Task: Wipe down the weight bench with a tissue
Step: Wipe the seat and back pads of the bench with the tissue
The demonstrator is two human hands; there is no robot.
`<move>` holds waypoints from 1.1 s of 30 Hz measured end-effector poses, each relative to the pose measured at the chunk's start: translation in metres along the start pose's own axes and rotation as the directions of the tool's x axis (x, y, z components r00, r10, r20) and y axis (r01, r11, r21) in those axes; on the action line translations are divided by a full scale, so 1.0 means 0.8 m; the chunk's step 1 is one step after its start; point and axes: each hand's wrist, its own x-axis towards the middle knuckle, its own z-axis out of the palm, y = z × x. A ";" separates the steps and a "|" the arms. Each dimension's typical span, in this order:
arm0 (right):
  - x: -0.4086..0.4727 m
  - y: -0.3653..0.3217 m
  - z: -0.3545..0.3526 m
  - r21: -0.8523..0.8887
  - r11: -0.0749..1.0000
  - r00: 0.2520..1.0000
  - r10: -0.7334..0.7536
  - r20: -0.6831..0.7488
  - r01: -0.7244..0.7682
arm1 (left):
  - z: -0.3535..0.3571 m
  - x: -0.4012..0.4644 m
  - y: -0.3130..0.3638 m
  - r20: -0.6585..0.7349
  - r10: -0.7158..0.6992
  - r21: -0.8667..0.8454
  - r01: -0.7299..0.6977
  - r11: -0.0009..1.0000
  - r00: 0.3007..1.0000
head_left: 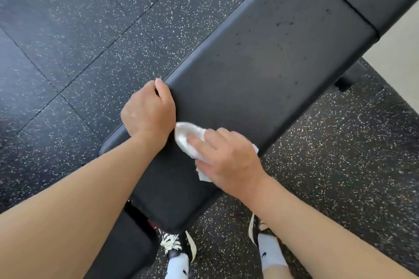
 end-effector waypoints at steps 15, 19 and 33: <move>0.039 -0.044 0.027 0.194 0.931 0.913 0.347 -0.213 -0.308 | 0.003 0.007 -0.003 0.021 0.024 0.050 -0.025 0.998 0.999; 0.015 0.009 0.007 0.040 0.935 0.903 0.350 -0.249 -0.352 | 0.003 0.005 -0.005 0.000 0.045 0.083 -0.045 0.996 0.999; 0.051 -0.045 0.029 0.169 0.913 0.895 0.400 -0.198 -0.371 | -0.003 0.004 0.001 0.041 0.008 0.065 -0.011 0.998 0.999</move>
